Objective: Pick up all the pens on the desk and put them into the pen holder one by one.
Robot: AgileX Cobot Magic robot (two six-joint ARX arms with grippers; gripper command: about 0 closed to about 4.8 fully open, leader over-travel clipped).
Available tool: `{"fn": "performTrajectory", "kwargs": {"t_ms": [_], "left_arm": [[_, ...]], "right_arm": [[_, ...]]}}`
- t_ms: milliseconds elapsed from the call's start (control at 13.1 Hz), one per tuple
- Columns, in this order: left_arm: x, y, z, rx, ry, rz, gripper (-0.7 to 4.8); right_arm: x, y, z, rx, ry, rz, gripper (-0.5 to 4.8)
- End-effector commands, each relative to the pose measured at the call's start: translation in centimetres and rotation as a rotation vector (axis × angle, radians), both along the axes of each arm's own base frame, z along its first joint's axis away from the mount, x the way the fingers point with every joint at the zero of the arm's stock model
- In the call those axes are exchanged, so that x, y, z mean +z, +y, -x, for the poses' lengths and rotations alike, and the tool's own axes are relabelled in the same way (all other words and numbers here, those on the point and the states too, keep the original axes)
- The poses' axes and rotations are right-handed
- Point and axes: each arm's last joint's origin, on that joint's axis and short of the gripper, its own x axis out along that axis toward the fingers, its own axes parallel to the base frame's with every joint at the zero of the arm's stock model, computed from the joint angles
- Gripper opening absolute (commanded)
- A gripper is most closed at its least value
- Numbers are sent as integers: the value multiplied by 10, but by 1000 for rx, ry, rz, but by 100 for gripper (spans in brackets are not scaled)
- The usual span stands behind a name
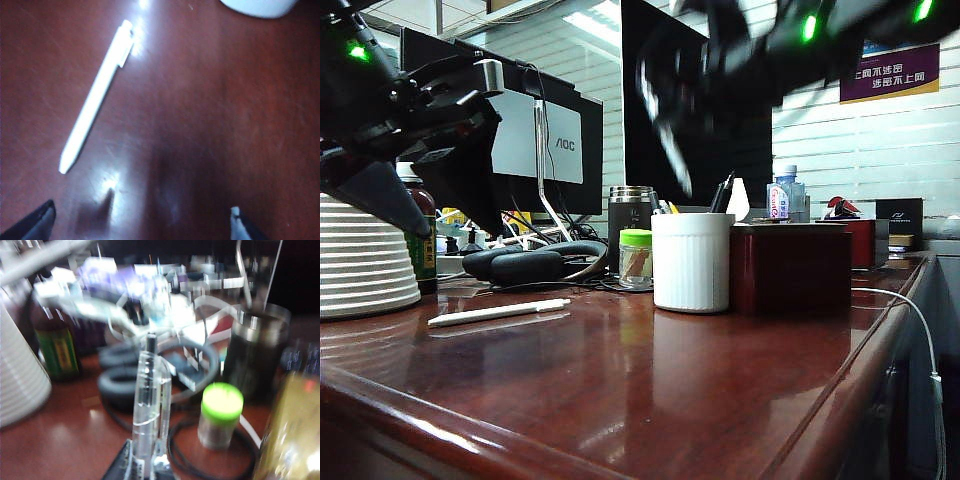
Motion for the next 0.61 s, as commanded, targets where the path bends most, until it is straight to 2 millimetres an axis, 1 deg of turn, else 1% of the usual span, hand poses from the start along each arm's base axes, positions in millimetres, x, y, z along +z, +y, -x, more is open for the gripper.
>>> {"fn": "performTrajectory", "kwargs": {"t_ms": [77,153,383,459,612], "left_arm": [[2,0,-1,3,-18,2,479],[2,0,-1,3,-19,2,479],[3,-1,-1,3,-32,4,479],[2,0,-1,3,-26,1,479],[2,0,-1,3,-26,1,479]], "right_arm": [[-11,5,-9,2,-77,-11,-6],[-15,6,-11,0,-84,-13,-5],[-15,6,-11,1,-90,0,-6],[-17,4,-13,-116,-99,36,-5],[-17,3,-13,-127,-100,38,-5]]}}
